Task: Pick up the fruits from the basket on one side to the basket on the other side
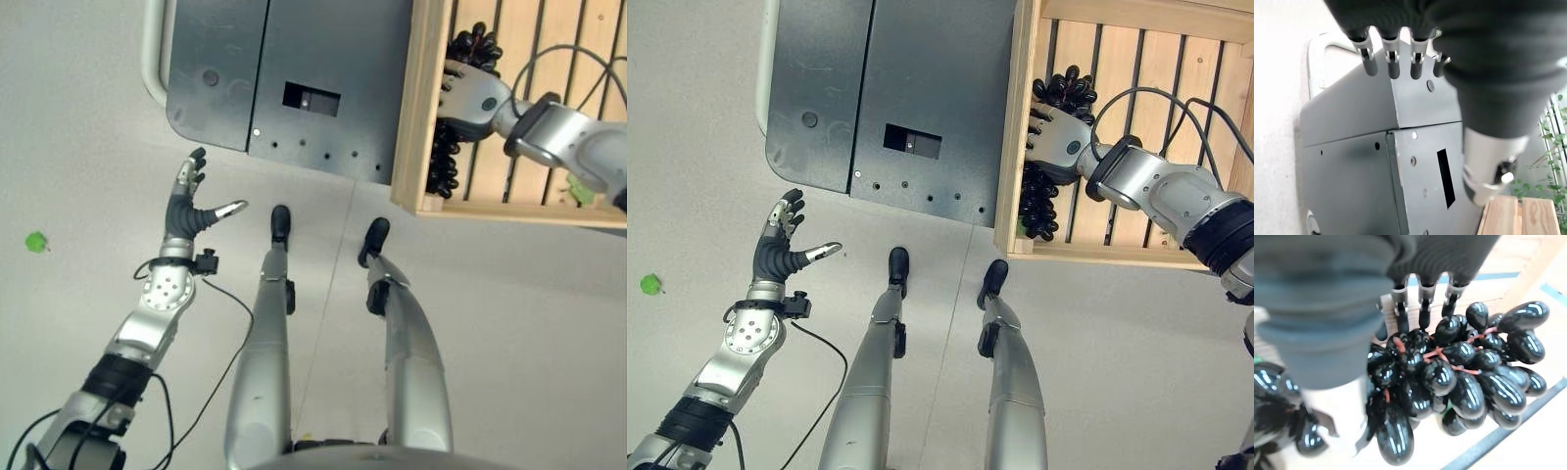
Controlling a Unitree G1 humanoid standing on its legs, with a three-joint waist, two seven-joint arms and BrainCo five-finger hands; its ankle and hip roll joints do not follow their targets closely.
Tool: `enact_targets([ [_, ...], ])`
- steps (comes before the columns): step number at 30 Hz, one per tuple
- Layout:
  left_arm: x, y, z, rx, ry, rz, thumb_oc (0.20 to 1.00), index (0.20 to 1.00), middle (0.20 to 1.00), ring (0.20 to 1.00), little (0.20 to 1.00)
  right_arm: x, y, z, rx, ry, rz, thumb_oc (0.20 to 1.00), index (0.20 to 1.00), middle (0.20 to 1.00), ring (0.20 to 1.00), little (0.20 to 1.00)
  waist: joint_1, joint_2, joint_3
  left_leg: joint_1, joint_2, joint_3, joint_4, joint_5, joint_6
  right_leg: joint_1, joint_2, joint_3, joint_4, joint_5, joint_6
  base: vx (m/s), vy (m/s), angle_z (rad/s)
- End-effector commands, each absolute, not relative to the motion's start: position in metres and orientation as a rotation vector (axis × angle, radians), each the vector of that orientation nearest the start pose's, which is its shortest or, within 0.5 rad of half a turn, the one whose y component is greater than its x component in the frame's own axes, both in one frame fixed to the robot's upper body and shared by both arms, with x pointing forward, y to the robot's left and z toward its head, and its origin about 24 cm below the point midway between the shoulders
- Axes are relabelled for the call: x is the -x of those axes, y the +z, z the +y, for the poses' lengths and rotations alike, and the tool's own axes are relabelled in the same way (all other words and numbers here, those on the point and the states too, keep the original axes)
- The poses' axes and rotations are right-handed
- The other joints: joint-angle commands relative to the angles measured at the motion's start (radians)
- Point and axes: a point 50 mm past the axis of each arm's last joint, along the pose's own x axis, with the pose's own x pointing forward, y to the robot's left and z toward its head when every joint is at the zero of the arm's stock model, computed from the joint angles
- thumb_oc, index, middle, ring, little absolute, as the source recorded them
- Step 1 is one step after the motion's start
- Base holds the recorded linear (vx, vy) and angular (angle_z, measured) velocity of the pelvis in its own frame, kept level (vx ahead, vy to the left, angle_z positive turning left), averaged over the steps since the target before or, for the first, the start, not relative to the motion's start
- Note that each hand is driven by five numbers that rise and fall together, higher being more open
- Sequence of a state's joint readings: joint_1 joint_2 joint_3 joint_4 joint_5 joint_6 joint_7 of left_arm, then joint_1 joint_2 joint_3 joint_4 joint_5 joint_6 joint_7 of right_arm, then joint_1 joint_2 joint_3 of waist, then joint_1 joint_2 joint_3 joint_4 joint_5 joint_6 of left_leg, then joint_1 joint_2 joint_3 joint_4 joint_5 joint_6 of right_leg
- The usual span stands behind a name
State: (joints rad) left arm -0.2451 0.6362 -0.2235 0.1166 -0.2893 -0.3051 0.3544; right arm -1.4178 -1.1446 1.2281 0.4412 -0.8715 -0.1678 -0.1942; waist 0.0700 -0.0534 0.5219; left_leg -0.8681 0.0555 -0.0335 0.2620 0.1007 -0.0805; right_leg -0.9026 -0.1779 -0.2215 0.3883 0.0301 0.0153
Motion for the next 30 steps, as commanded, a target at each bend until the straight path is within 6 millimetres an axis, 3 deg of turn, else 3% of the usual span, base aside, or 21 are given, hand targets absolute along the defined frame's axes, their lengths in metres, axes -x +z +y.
enact_targets([
  [1, -0.285, 0.135, 0.217, -0.247, 0.115, -0.473, 1.000, 1.000, 1.000, 1.000, 1.000, -0.370, 0.288, -0.201, 2.489, 0.120, -0.602, 1.000, 1.000, 1.000, 1.000, 1.000, -0.005, 0.037, -0.002, -0.022, -0.027, -0.044, 0.037, -0.051, 0.022, -0.008, -0.008, 0.004, -0.007, -0.018, 0.116, 0.00, 0.000, 0.00],
  [4, -0.285, 0.133, 0.216, -0.238, 0.118, -0.462, 1.000, 1.000, 1.000, 1.000, 1.000, -0.373, 0.288, -0.201, 2.492, 0.121, -0.556, 1.000, 1.000, 1.000, 1.000, 1.000, -0.006, 0.036, -0.002, -0.023, -0.029, -0.043, 0.038, -0.053, 0.023, -0.009, -0.009, 0.005, -0.008, -0.017, 0.116, 0.00, 0.000, 0.00],
  [5, -0.285, 0.131, 0.216, -0.237, 0.117, -0.457, 1.000, 1.000, 1.000, 1.000, 1.000, -0.374, 0.288, -0.200, 2.488, 0.119, -0.548, 0.200, 0.200, 0.200, 0.200, 0.200, -0.007, 0.035, -0.002, -0.023, -0.029, -0.042, 0.039, -0.054, 0.023, -0.009, -0.010, 0.005, -0.008, -0.016, 0.116, 0.00, 0.000, 0.00],
  [25, -0.284, 0.131, 0.222, -0.235, 0.135, -0.442, 1.000, 1.000, 1.000, 1.000, 1.000, -0.372, 0.290, -0.192, 2.474, 0.143, -0.534, 0.200, 0.200, 0.200, 0.200, 0.200, -0.007, 0.028, -0.002, -0.018, -0.031, -0.039, 0.054, -0.065, 0.027, -0.003, -0.016, 0.004, 0.013, -0.028, 0.115, 0.00, 0.000, 0.00],
  [28, -0.284, 0.131, 0.223, -0.229, 0.136, -0.441, 1.000, 1.000, 1.000, 1.000, 1.000, -0.369, 0.291, -0.186, 2.384, 0.178, -0.537, 0.200, 0.200, 0.200, 0.200, 0.200, -0.010, 0.027, -0.002, -0.013, -0.033, -0.038, 0.064, -0.070, 0.028, 0.000, -0.015, 0.007, 0.021, -0.030, 0.112, 0.00, 0.000, 0.00],
  [30, -0.283, 0.131, 0.224, -0.214, 0.129, -0.434, 1.000, 1.000, 1.000, 1.000, 1.000, -0.362, 0.292, -0.181, 2.190, 0.257, -0.515, 0.200, 0.200, 0.200, 0.200, 0.200, -0.013, 0.024, -0.002, 0.000, -0.033, -0.033, 0.063, -0.069, 0.028, 0.013, -0.017, 0.008, 0.020, -0.028, 0.112, 0.00, 0.000, 0.00],
])
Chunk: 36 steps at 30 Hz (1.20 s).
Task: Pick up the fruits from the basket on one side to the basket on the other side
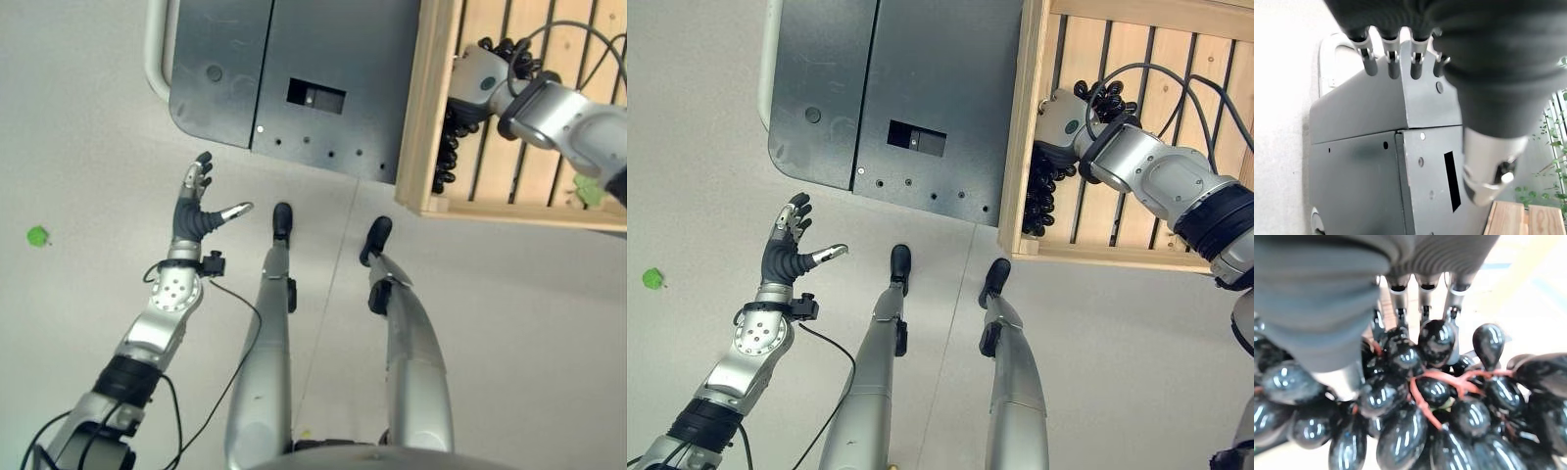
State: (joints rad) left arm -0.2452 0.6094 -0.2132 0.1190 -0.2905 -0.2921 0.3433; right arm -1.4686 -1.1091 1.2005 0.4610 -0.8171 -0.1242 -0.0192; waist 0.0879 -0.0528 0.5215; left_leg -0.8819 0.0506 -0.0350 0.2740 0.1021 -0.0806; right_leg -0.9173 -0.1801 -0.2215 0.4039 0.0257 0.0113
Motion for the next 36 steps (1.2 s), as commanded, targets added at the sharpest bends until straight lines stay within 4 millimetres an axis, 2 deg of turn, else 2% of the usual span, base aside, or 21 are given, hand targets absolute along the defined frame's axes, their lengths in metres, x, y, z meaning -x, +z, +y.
enact_targets([
  [1, -0.283, 0.131, 0.224, -0.215, 0.129, -0.434, 1.000, 1.000, 1.000, 1.000, 1.000, -0.362, 0.292, -0.181, 2.188, 0.257, -0.513, 0.200, 0.200, 0.200, 0.200, 0.200, -0.030, 0.023, -0.001, 0.014, -0.028, -0.032, 0.050, -0.071, 0.029, 0.028, -0.015, 0.008, 0.004, -0.024, 0.116, 0.00, 0.000, 0.00],
  [3, -0.280, 0.131, 0.224, -0.189, 0.099, -0.433, 1.000, 1.000, 1.000, 1.000, 1.000, -0.357, 0.299, -0.196, 1.855, 0.282, -0.419, 0.200, 0.200, 0.200, 0.200, 0.200, -0.034, 0.024, -0.001, 0.036, -0.028, -0.028, 0.039, -0.064, 0.028, 0.050, -0.018, 0.004, -0.005, -0.020, 0.117, 0.00, 0.000, 0.00],
  [4, -0.280, 0.131, 0.224, -0.190, 0.098, -0.432, 1.000, 1.000, 1.000, 1.000, 1.000, -0.357, 0.298, -0.196, 1.853, 0.283, -0.418, 0.200, 0.200, 0.200, 0.200, 0.200, -0.033, 0.023, -0.001, 0.037, -0.028, -0.028, 0.038, -0.064, 0.028, 0.051, -0.018, 0.004, -0.006, -0.019, 0.117, 0.00, 0.000, 0.00],
  [6, -0.279, 0.131, 0.223, -0.168, 0.066, -0.431, 1.000, 1.000, 1.000, 1.000, 1.000, -0.356, 0.300, -0.207, 1.650, 0.303, -0.365, 0.200, 0.200, 0.200, 0.200, 0.200, -0.027, 0.026, -0.001, 0.062, -0.028, -0.026, 0.023, -0.058, 0.025, 0.073, -0.019, 0.001, -0.015, -0.016, 0.118, 0.00, 0.000, 0.00],
  [7, -0.277, 0.131, 0.223, -0.165, 0.032, -0.427, 1.000, 1.000, 1.000, 1.000, 1.000, -0.356, 0.298, -0.222, 1.453, 0.333, -0.284, 0.200, 0.200, 0.200, 0.200, 0.200, -0.021, 0.028, -0.001, 0.096, -0.030, -0.025, 0.005, -0.054, 0.023, 0.099, -0.022, -0.002, -0.022, -0.012, 0.119, 0.00, 0.000, 0.00],
  [8, -0.277, 0.131, 0.223, -0.164, 0.033, -0.427, 1.000, 1.000, 1.000, 1.000, 1.000, -0.356, 0.298, -0.222, 1.454, 0.334, -0.284, 0.200, 0.200, 0.200, 0.200, 0.200, -0.022, 0.028, -0.001, 0.096, -0.030, -0.025, 0.004, -0.054, 0.023, 0.099, -0.022, -0.002, -0.023, -0.011, 0.119, -0.01, 0.014, 0.05],
  [9, -0.276, 0.131, 0.224, -0.158, 0.019, -0.427, 1.000, 1.000, 1.000, 1.000, 1.000, -0.354, 0.297, -0.223, 1.350, 0.385, -0.253, 0.200, 0.200, 0.200, 0.200, 0.200, -0.020, 0.028, -0.001, 0.110, -0.033, -0.024, -0.005, -0.049, 0.021, 0.114, -0.022, -0.001, -0.029, -0.008, 0.120, 0.00, 0.009, 0.04],
  [11, -0.273, 0.131, 0.226, -0.168, -0.013, -0.422, 1.000, 1.000, 1.000, 1.000, 1.000, -0.352, 0.298, -0.241, 1.195, 0.397, -0.178, 0.200, 0.200, 0.200, 0.200, 0.200, -0.015, 0.031, -0.001, 0.155, -0.038, -0.021, -0.032, -0.041, 0.014, 0.157, -0.029, -0.007, -0.044, -0.001, 0.122, -0.01, 0.007, 0.03],
  [16, -0.271, 0.129, 0.229, -0.171, -0.032, -0.417, 1.000, 1.000, 1.000, 1.000, 1.000, -0.348, 0.293, -0.256, 1.040, 0.406, -0.124, 0.200, 0.200, 0.200, 0.200, 0.200, -0.012, 0.037, -0.001, 0.211, -0.039, -0.018, -0.068, -0.028, 0.007, 0.207, -0.033, -0.015, -0.066, 0.005, 0.126, 0.00, 0.004, 0.02],
  [27, -0.272, 0.123, 0.228, -0.138, -0.028, -0.395, 1.000, 1.000, 1.000, 1.000, 1.000, -0.337, 0.261, -0.277, 0.632, 0.426, -0.102, 0.200, 0.200, 0.200, 0.200, 0.200, -0.015, 0.053, -0.001, 0.313, -0.036, -0.025, -0.149, 0.004, 0.002, 0.301, -0.038, -0.041, -0.105, 0.008, 0.129, 0.01, -0.012, 0.03],
  [36, -0.272, 0.119, 0.228, -0.122, -0.024, -0.380, 1.000, 1.000, 1.000, 1.000, 1.000, -0.333, 0.251, -0.285, 0.564, 0.400, -0.105, 0.200, 0.200, 0.200, 0.200, 0.200, -0.013, 0.064, -0.001, 0.342, -0.033, -0.028, -0.158, 0.006, 0.003, 0.324, -0.042, -0.046, -0.100, -0.002, 0.130, 0.00, -0.001, 0.00],
])
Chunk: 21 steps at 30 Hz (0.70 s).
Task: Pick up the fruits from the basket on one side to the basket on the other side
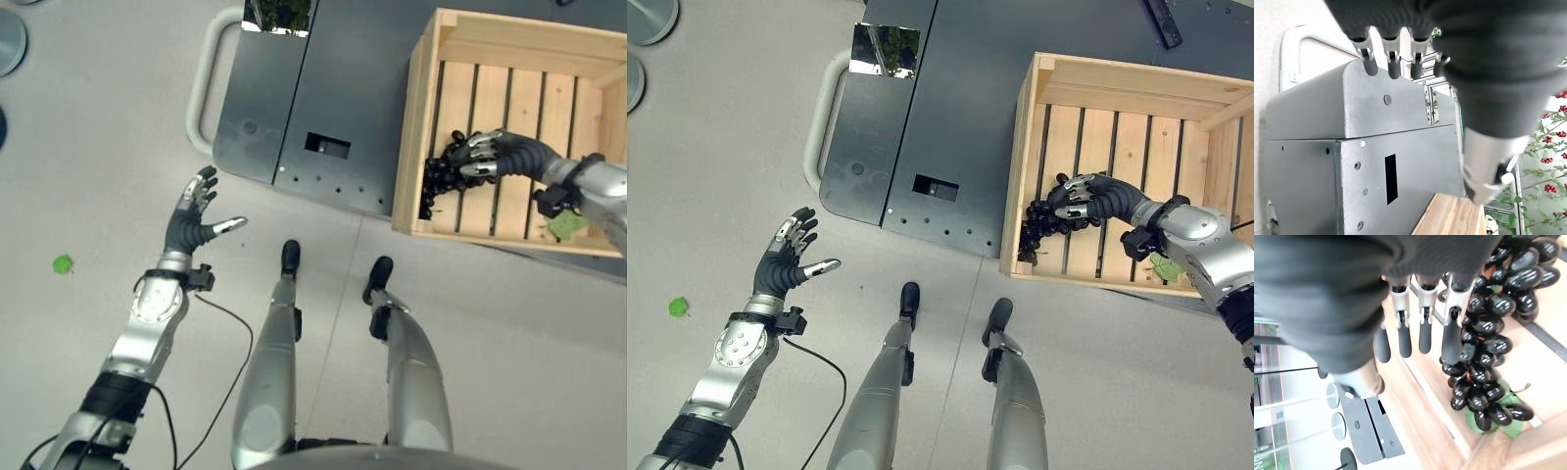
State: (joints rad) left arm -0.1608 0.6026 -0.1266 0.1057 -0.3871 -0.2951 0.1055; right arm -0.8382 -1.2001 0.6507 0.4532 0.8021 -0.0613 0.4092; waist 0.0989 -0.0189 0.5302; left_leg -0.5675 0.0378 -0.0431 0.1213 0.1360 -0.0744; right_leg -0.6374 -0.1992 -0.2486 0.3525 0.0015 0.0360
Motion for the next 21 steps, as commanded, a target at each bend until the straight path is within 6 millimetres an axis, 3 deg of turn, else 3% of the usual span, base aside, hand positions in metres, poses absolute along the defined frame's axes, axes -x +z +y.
enact_targets([
  [1, -0.272, 0.119, 0.228, -0.122, -0.024, -0.380, 1.000, 1.000, 1.000, 1.000, 1.000, -0.333, 0.251, -0.285, 0.563, 0.399, -0.105, 0.200, 0.200, 0.200, 0.200, 0.200, -0.023, 0.030, -0.010, 0.027, -0.021, -0.020, -0.005, -0.028, -0.004, 0.044, -0.023, -0.018, -0.048, 0.022, 0.105, 0.00, 0.000, 0.00],
  [2, -0.271, 0.117, 0.227, -0.121, -0.023, -0.374, 1.000, 1.000, 1.000, 1.000, 1.000, -0.331, 0.257, -0.287, 0.591, 0.371, -0.138, 0.404, 0.404, 0.404, 0.404, 0.404, -0.026, 0.030, -0.010, 0.026, -0.020, -0.020, -0.002, -0.030, -0.002, 0.043, -0.024, -0.019, -0.047, 0.019, 0.105, 0.00, 0.000, 0.00],
  [3, -0.271, 0.115, 0.228, -0.121, -0.007, -0.366, 1.000, 1.000, 1.000, 1.000, 1.000, -0.332, 0.276, -0.294, 0.737, 0.234, -0.237, 1.000, 1.000, 1.000, 1.000, 1.000, -0.026, 0.029, -0.010, 0.023, -0.020, -0.019, 0.002, -0.032, 0.000, 0.039, -0.023, -0.015, -0.043, 0.018, 0.105, 0.00, 0.000, 0.00],
  [4, -0.271, 0.115, 0.229, -0.120, -0.005, -0.366, 1.000, 1.000, 1.000, 1.000, 1.000, -0.332, 0.276, -0.294, 0.739, 0.235, -0.237, 1.000, 1.000, 1.000, 1.000, 1.000, -0.027, 0.030, -0.010, 0.023, -0.020, -0.019, 0.002, -0.032, 0.000, 0.039, -0.023, -0.014, -0.043, 0.018, 0.105, 0.00, 0.000, 0.00],
  [6, -0.271, 0.117, 0.231, -0.129, 0.027, -0.377, 1.000, 1.000, 1.000, 1.000, 1.000, -0.327, 0.298, -0.286, 0.901, 0.144, -0.370, 1.000, 1.000, 1.000, 1.000, 1.000, -0.035, 0.028, -0.010, 0.018, -0.018, -0.018, 0.006, -0.035, 0.002, 0.033, -0.022, -0.011, -0.041, 0.016, 0.105, 0.00, 0.000, 0.00],
  [7, -0.270, 0.118, 0.232, -0.131, 0.061, -0.390, 1.000, 1.000, 1.000, 1.000, 1.000, -0.321, 0.315, -0.276, 1.088, 0.056, -0.512, 1.000, 1.000, 1.000, 1.000, 1.000, -0.041, 0.032, -0.010, 0.015, -0.017, -0.016, 0.008, -0.037, 0.004, 0.030, -0.021, -0.007, -0.039, 0.013, 0.105, 0.00, 0.000, 0.00],
  [9, -0.271, 0.119, 0.232, -0.136, 0.068, -0.400, 1.000, 1.000, 1.000, 1.000, 1.000, -0.319, 0.321, -0.269, 1.136, 0.048, -0.559, 1.000, 1.000, 1.000, 1.000, 1.000, -0.040, 0.033, -0.010, 0.013, -0.017, -0.016, 0.009, -0.038, 0.005, 0.028, -0.020, -0.005, -0.039, 0.013, 0.106, 0.00, 0.000, 0.00],
  [12, -0.271, 0.119, 0.232, -0.136, 0.068, -0.400, 1.000, 1.000, 1.000, 1.000, 1.000, -0.319, 0.321, -0.269, 1.136, 0.048, -0.559, 1.000, 1.000, 1.000, 1.000, 1.000, -0.040, 0.033, -0.010, 0.013, -0.017, -0.016, 0.009, -0.038, 0.005, 0.028, -0.020, -0.005, -0.039, 0.013, 0.106, 0.00, 0.000, 0.00],
  [13, -0.270, 0.123, 0.232, -0.143, 0.088, -0.421, 1.000, 1.000, 1.000, 1.000, 1.000, -0.313, 0.328, -0.249, 1.253, 0.041, -0.675, 1.000, 1.000, 1.000, 1.000, 1.000, -0.044, 0.034, -0.010, 0.002, -0.016, -0.016, 0.016, -0.042, 0.008, 0.016, -0.020, 0.000, -0.036, 0.011, 0.106, 0.00, 0.000, 0.00],
  [16, -0.269, 0.124, 0.233, -0.168, 0.109, -0.427, 1.000, 1.000, 1.000, 1.000, 1.000, -0.307, 0.331, -0.238, 1.472, -0.020, -0.756, 1.000, 1.000, 1.000, 1.000, 1.000, -0.047, 0.031, -0.010, -0.020, -0.018, -0.011, 0.033, -0.052, 0.013, -0.006, -0.017, 0.005, -0.033, 0.011, 0.106, 0.00, 0.000, 0.00],
  [21, -0.268, 0.124, 0.236, -0.198, 0.142, -0.419, 1.000, 1.000, 1.000, 1.000, 1.000, -0.303, 0.324, -0.223, 1.687, -0.030, -0.806, 1.000, 1.000, 1.000, 1.000, 1.000, -0.056, 0.025, -0.010, -0.052, -0.020, -0.008, 0.051, -0.061, 0.020, -0.035, -0.012, 0.016, -0.028, 0.010, 0.107, 0.00, 0.000, 0.00],
])
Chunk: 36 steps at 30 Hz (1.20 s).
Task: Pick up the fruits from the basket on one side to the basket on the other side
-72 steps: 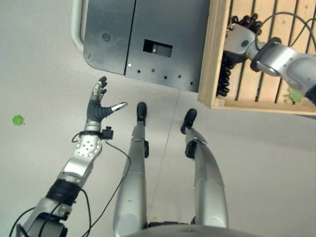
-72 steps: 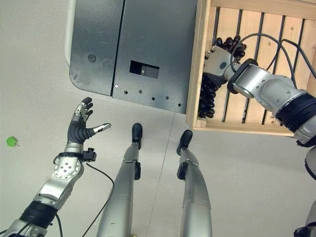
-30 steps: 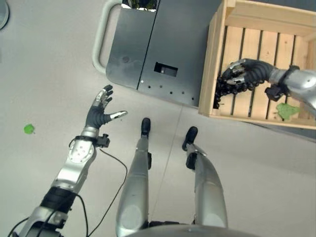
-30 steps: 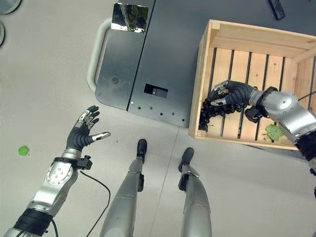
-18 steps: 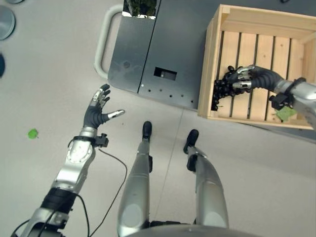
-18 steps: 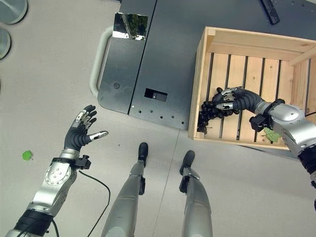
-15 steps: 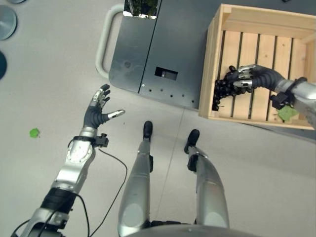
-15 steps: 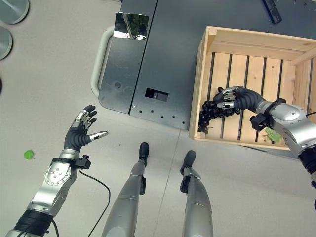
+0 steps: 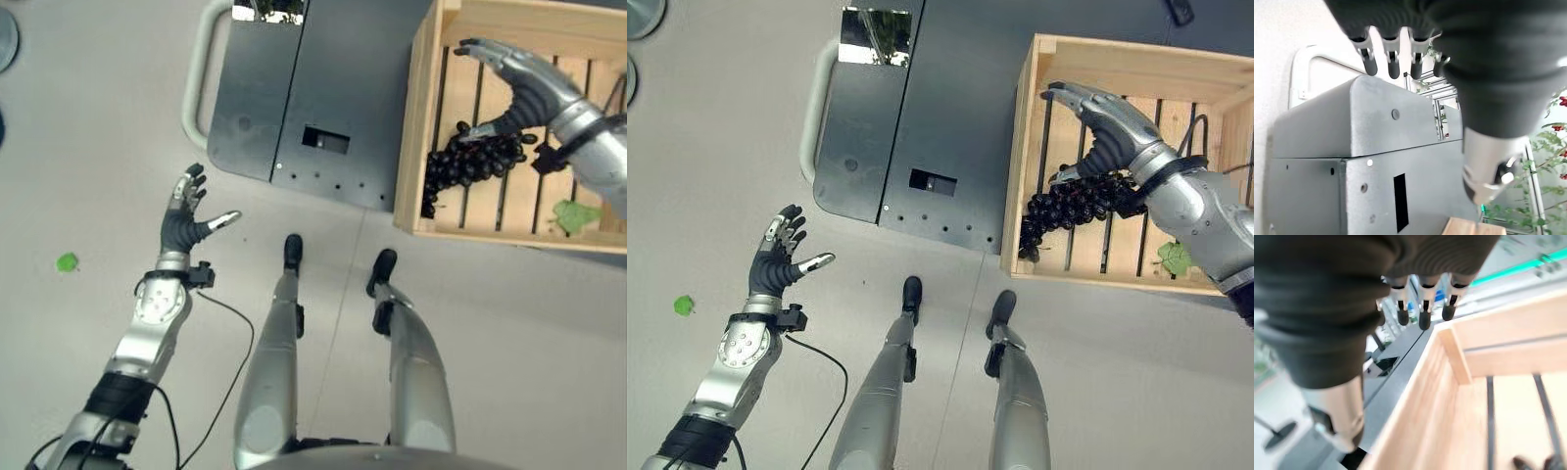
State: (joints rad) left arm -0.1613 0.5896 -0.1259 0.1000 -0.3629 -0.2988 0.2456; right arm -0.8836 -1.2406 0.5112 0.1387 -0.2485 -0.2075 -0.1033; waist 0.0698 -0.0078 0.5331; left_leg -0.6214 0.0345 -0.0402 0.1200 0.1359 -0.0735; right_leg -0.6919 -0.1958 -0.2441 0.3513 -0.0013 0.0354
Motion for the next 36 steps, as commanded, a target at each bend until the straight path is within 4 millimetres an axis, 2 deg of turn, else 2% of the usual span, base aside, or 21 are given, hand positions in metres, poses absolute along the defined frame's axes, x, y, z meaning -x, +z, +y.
enact_targets([
  [1, -0.268, 0.124, 0.236, -0.199, 0.146, -0.418, 1.000, 1.000, 1.000, 1.000, 1.000, -0.303, 0.321, -0.222, 1.723, -0.033, -0.812, 1.000, 1.000, 1.000, 1.000, 1.000, -0.028, 0.013, -0.013, -0.003, -0.017, -0.009, 0.055, -0.063, 0.019, 0.014, -0.013, 0.013, -0.028, 0.013, 0.108, 0.00, 0.000, 0.00],
  [4, -0.267, 0.121, 0.238, -0.210, 0.158, -0.403, 1.000, 1.000, 1.000, 1.000, 1.000, -0.300, 0.315, -0.214, 1.765, -0.004, -0.823, 1.000, 1.000, 1.000, 1.000, 1.000, -0.036, 0.008, -0.013, -0.030, -0.018, -0.008, 0.074, -0.069, 0.023, -0.009, -0.010, 0.020, -0.021, 0.013, 0.107, 0.01, 0.009, -0.03],
  [10, -0.266, 0.117, 0.238, -0.217, 0.160, -0.381, 1.000, 1.000, 1.000, 1.000, 1.000, -0.299, 0.295, -0.210, 1.807, 0.057, -0.777, 1.000, 1.000, 1.000, 1.000, 1.000, -0.039, 0.000, -0.013, -0.064, -0.019, -0.001, 0.103, -0.083, 0.029, -0.035, -0.007, 0.030, -0.013, 0.013, 0.105, 0.01, 0.006, -0.02],
  [16, -0.266, 0.116, 0.240, -0.225, 0.162, -0.366, 1.000, 1.000, 1.000, 1.000, 1.000, -0.295, 0.279, -0.198, 1.912, 0.187, -0.714, 1.000, 1.000, 1.000, 1.000, 1.000, -0.046, -0.005, -0.013, -0.090, -0.022, 0.001, 0.124, -0.094, 0.034, -0.064, -0.003, 0.042, 0.004, 0.006, 0.103, 0.01, 0.004, -0.03],
  [23, -0.267, 0.117, 0.240, -0.225, 0.158, -0.366, 1.000, 1.000, 1.000, 1.000, 1.000, -0.296, 0.280, -0.202, 1.954, 0.196, -0.651, 1.000, 1.000, 1.000, 1.000, 1.000, -0.053, -0.011, -0.013, -0.116, -0.023, 0.005, 0.145, -0.103, 0.034, -0.088, -0.003, 0.048, 0.015, 0.006, 0.099, 0.00, 0.004, -0.01],
  [36, -0.265, 0.120, 0.240, -0.223, 0.153, -0.374, 1.000, 1.000, 1.000, 1.000, 1.000, -0.296, 0.295, -0.203, 1.922, 0.106, -0.679, 1.000, 1.000, 1.000, 1.000, 1.000, -0.057, -0.006, -0.013, -0.181, -0.032, 0.008, 0.190, -0.121, 0.043, -0.153, -0.001, 0.065, 0.043, 0.002, 0.095, 0.00, 0.000, -0.01],
])
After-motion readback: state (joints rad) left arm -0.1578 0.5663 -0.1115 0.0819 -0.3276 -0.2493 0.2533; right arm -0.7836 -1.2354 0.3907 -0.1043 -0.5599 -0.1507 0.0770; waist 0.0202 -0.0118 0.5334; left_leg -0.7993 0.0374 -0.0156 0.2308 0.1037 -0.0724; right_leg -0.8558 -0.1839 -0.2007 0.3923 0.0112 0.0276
